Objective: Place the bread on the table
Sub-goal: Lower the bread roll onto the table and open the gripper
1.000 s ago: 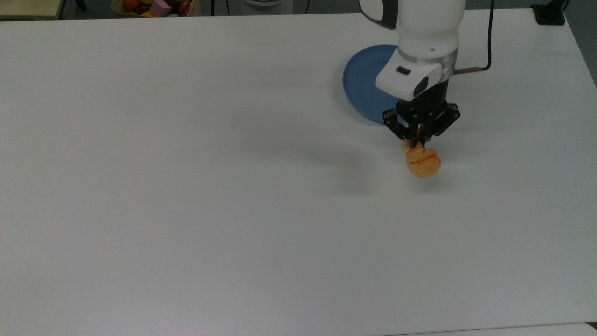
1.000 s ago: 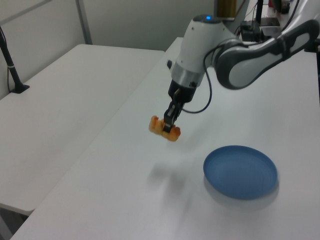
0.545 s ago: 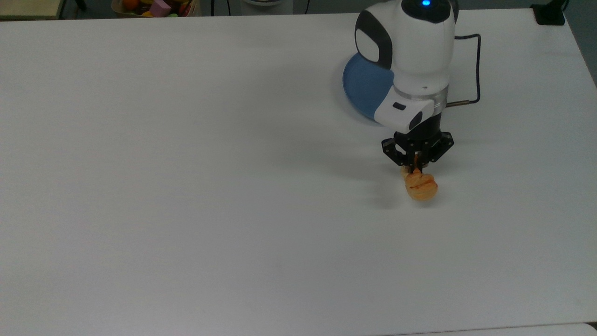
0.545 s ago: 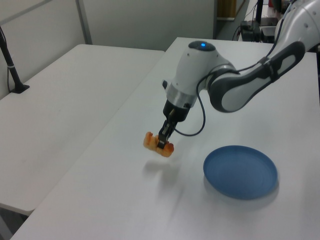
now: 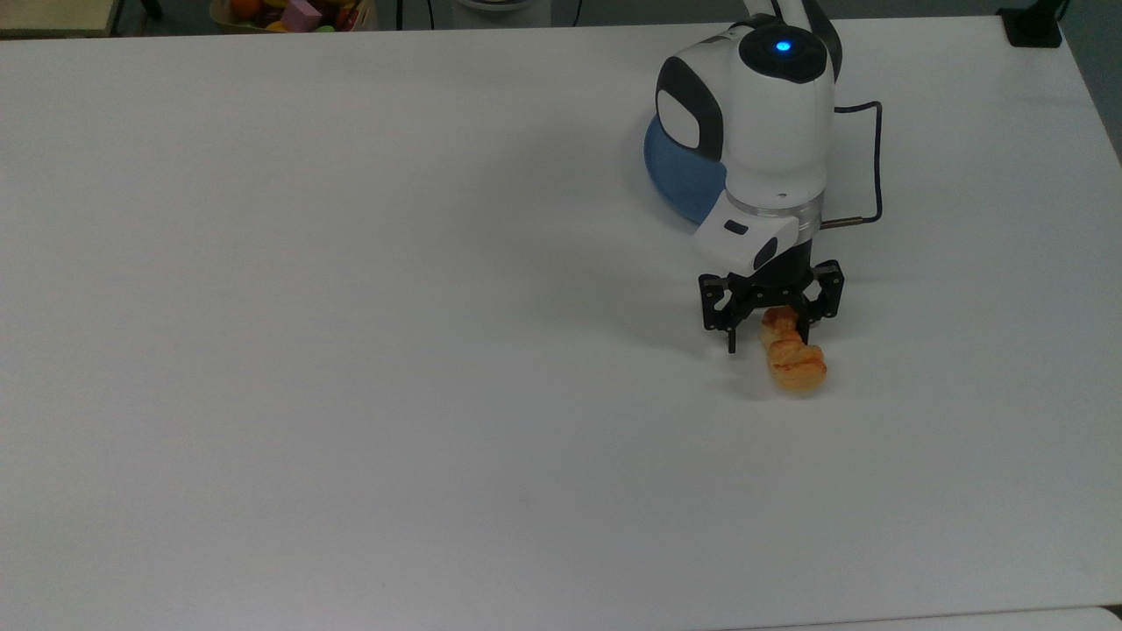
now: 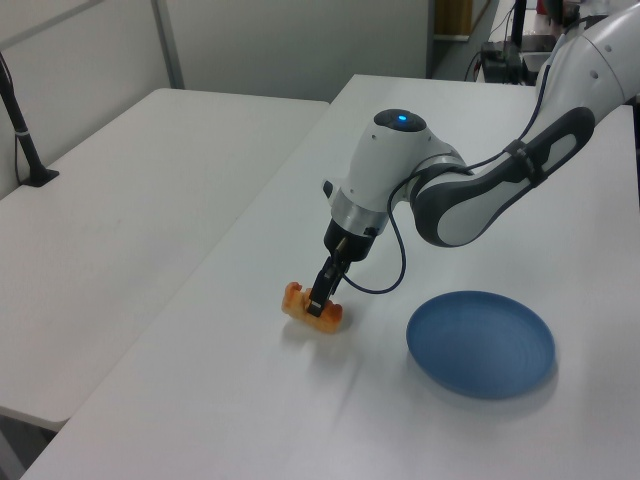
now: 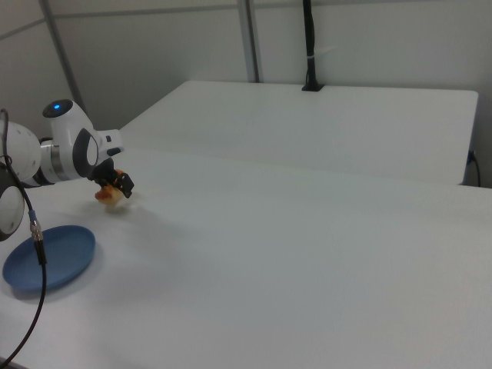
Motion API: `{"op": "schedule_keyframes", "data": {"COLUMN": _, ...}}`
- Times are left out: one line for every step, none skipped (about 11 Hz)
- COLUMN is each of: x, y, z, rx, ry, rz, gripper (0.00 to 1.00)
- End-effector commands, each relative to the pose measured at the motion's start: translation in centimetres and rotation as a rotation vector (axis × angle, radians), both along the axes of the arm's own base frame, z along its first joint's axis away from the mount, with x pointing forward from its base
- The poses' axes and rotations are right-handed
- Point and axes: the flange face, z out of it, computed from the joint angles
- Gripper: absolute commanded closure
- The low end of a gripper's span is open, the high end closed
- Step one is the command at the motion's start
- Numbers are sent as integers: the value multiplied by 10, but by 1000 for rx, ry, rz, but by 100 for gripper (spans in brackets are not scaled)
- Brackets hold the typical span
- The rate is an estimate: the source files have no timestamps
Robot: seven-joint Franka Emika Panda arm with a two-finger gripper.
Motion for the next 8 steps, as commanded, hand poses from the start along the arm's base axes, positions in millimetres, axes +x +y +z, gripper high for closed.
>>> {"op": "schedule_keyframes", "data": {"x": 0, "y": 9, "z": 4, "rx": -25, "ry": -47, "rz": 17, "gripper": 0}}
{"op": "schedule_keyframes", "data": {"x": -1, "y": 10, "z": 3, "rx": -28, "ry": -47, "rz": 21, "gripper": 0}}
{"op": "schedule_keyframes", "data": {"x": -1, "y": 10, "z": 4, "rx": -28, "ry": -48, "rz": 22, "gripper": 0}}
{"op": "schedule_keyframes", "data": {"x": 0, "y": 9, "z": 4, "rx": -30, "ry": -48, "rz": 21, "gripper": 0}}
{"op": "schedule_keyframes", "data": {"x": 0, "y": 9, "z": 4, "rx": -32, "ry": -49, "rz": 23, "gripper": 0}}
{"op": "schedule_keyframes", "data": {"x": -1, "y": 10, "z": 4, "rx": -34, "ry": -51, "rz": 26, "gripper": 0}}
{"op": "schedule_keyframes", "data": {"x": -1, "y": 10, "z": 4, "rx": -34, "ry": -51, "rz": 26, "gripper": 0}}
{"op": "schedule_keyframes", "data": {"x": -1, "y": 10, "z": 5, "rx": -35, "ry": -51, "rz": 26, "gripper": 0}}
